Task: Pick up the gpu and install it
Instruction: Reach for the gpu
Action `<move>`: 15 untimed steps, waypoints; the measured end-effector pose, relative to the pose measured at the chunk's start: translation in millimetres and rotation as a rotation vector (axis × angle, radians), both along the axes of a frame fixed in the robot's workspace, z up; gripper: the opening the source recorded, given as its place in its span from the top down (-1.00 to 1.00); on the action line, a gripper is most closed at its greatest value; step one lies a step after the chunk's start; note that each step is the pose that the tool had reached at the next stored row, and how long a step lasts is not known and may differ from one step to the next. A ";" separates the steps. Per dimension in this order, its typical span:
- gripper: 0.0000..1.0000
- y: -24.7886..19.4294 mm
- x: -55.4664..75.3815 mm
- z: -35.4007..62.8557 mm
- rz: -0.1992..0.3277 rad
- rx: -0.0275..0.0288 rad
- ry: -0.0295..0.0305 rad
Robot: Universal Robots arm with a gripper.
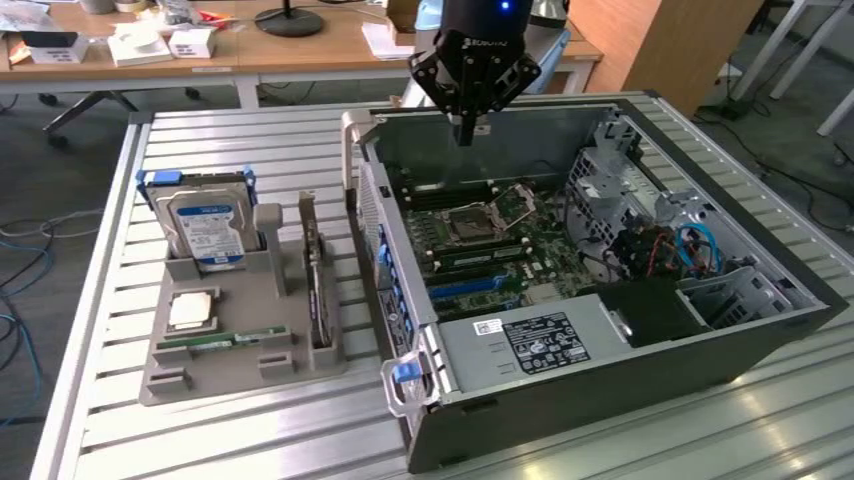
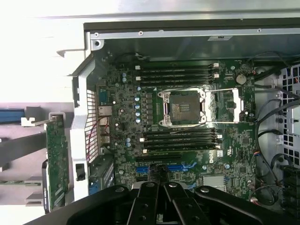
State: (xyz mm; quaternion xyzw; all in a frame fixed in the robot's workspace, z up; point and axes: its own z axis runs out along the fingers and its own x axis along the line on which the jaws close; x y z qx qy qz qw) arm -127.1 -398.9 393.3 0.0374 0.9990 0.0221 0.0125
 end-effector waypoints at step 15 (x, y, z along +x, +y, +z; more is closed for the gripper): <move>0.79 0.1 -36.6 -0.2 0.000 0.0001 -0.0001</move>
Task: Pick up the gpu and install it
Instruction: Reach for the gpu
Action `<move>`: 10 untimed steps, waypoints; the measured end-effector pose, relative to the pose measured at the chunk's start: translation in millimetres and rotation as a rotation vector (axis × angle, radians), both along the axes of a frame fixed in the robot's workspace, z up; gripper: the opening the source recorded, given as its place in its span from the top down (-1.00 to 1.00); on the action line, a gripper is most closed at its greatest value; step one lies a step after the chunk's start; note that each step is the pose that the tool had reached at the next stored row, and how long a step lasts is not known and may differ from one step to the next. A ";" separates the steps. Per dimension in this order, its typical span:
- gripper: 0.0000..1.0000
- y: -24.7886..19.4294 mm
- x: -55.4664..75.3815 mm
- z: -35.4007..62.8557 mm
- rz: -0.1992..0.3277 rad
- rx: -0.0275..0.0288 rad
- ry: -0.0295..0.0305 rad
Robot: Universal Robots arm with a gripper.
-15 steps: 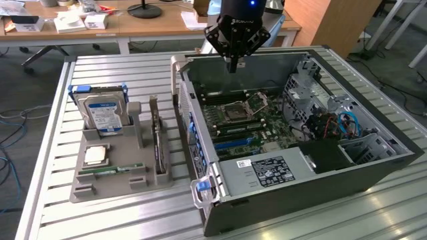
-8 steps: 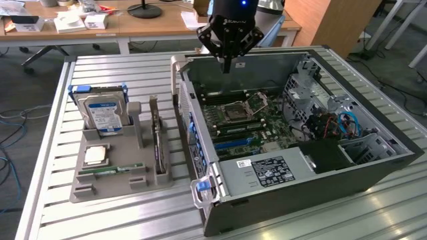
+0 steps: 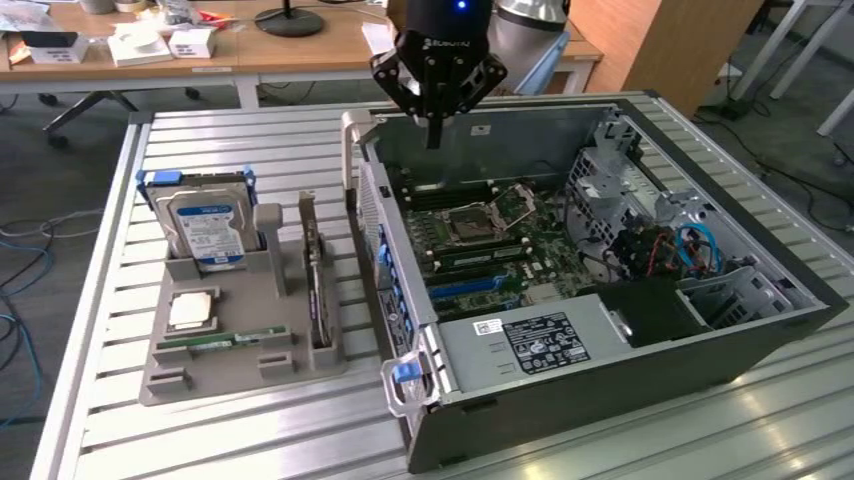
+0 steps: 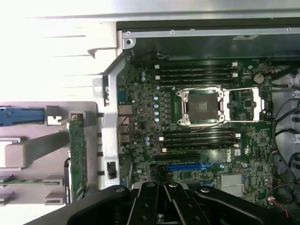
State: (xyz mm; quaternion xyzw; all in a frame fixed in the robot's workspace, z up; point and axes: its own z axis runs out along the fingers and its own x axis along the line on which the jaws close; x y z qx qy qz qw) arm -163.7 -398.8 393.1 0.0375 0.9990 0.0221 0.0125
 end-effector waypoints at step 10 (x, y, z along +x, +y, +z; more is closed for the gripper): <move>0.79 0.1 -28.7 -0.1 0.000 -0.0001 0.0000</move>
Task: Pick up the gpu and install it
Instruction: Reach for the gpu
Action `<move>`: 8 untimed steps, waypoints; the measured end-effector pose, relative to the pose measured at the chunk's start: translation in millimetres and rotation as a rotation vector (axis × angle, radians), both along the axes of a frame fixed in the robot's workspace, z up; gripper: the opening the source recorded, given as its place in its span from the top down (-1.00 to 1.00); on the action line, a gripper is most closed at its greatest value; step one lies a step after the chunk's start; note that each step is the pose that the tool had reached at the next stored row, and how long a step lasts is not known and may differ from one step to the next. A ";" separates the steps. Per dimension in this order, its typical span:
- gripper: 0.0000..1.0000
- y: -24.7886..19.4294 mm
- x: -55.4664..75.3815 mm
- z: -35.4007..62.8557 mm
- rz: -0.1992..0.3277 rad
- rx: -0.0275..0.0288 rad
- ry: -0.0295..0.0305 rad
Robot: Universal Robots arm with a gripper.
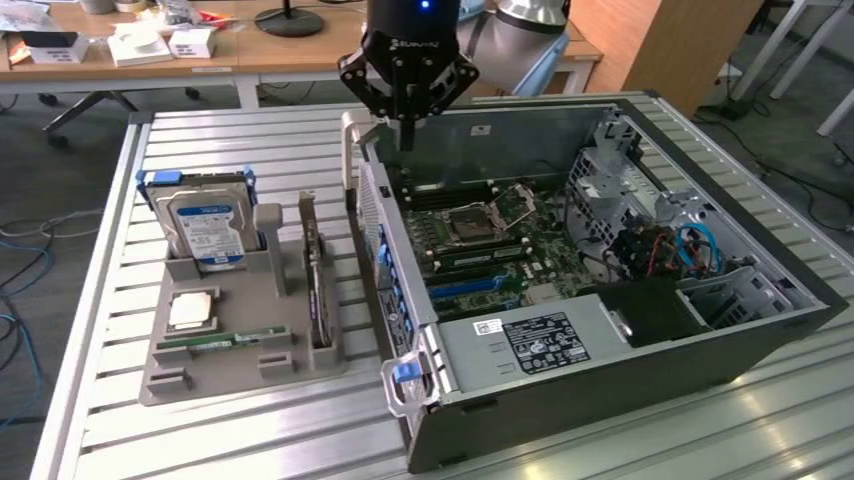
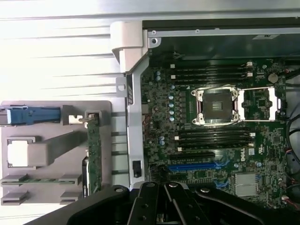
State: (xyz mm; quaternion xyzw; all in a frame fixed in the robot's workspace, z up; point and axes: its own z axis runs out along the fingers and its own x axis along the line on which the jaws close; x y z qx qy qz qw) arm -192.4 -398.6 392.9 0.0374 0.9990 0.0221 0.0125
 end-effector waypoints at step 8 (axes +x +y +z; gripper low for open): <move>0.79 0.2 -24.2 0.0 -0.001 0.0000 0.0001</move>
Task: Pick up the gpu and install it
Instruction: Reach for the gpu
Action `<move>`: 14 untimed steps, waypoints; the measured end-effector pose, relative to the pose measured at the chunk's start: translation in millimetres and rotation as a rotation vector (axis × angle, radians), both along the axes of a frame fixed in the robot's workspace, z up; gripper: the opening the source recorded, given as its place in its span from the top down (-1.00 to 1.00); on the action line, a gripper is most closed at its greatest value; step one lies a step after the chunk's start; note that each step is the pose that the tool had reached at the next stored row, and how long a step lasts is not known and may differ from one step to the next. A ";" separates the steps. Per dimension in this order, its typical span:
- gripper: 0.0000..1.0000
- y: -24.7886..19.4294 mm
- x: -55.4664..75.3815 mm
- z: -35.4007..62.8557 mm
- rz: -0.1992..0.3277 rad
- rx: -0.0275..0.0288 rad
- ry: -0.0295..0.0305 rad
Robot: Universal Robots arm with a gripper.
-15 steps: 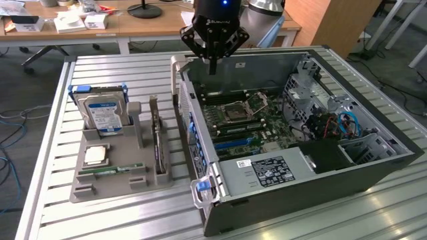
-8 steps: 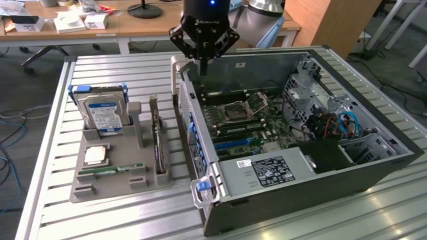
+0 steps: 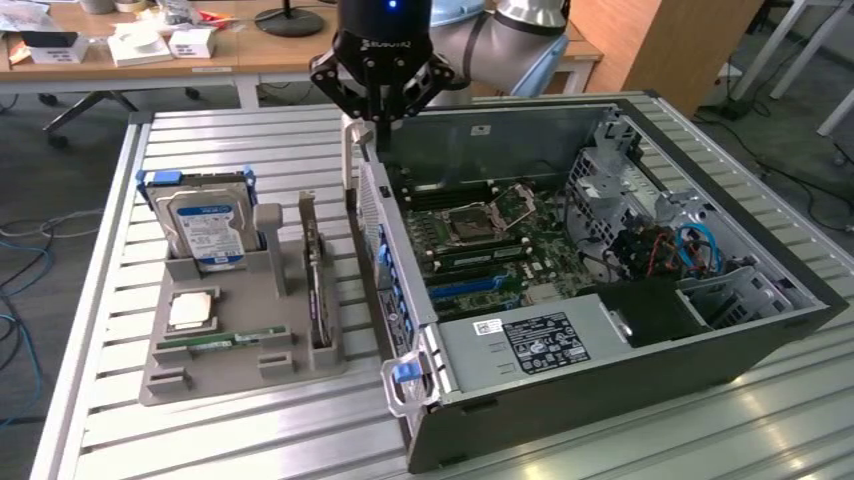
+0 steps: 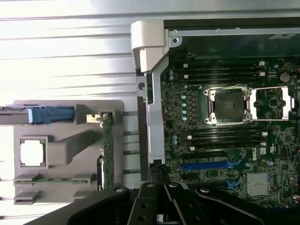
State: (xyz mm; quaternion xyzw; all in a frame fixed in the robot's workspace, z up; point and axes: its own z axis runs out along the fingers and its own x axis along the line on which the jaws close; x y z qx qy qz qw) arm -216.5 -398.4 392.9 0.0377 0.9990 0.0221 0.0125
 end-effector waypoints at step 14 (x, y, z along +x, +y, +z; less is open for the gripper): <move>0.79 0.2 -36.6 0.0 -0.001 -0.0001 0.0000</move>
